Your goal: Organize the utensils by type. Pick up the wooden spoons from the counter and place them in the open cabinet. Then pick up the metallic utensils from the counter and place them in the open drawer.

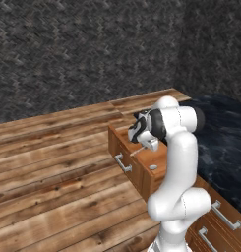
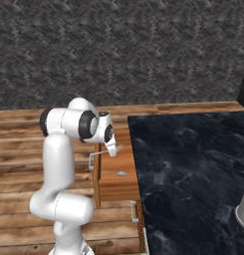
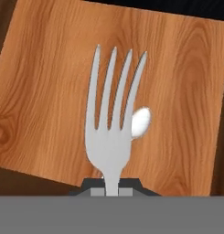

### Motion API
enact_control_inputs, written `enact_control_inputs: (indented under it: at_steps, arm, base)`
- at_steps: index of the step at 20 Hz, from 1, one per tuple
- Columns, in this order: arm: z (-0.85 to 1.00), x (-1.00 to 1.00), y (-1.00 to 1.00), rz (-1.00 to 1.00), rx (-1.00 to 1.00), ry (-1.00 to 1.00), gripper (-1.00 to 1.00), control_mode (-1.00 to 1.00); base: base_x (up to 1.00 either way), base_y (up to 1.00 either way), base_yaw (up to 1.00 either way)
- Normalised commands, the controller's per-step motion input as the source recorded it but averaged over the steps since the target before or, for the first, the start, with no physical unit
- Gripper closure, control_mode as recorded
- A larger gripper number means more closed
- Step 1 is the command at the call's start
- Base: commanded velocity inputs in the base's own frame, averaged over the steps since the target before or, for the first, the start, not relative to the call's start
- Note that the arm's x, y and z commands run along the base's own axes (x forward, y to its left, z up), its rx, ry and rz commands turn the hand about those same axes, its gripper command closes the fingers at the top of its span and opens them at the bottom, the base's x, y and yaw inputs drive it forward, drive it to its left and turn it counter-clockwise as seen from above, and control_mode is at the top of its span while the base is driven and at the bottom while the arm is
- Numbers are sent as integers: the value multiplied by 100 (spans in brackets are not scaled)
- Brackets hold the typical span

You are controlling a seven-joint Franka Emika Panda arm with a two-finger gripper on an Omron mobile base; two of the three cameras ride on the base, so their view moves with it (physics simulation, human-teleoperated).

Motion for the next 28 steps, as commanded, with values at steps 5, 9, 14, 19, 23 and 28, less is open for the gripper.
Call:
enact_control_inputs:
  at_steps: [5,9,14,19,23,28]
  arm:
    - [-34,29,-35,-13,0,2,100,-100]
    - [-21,28,-22,-7,0,0,100,-100]
    - [-27,8,-5,-3,6,2,100,-100]
    - [-46,-5,20,-3,10,6,100,-100]
    - [-46,-6,34,-4,8,2,100,-100]
    - [-35,-1,37,-6,2,0,100,-100]
  base:
    - [0,0,0]
    - [0,0,0]
    - [0,0,0]
    - [0,0,0]
    - [0,0,0]
    - [0,0,0]
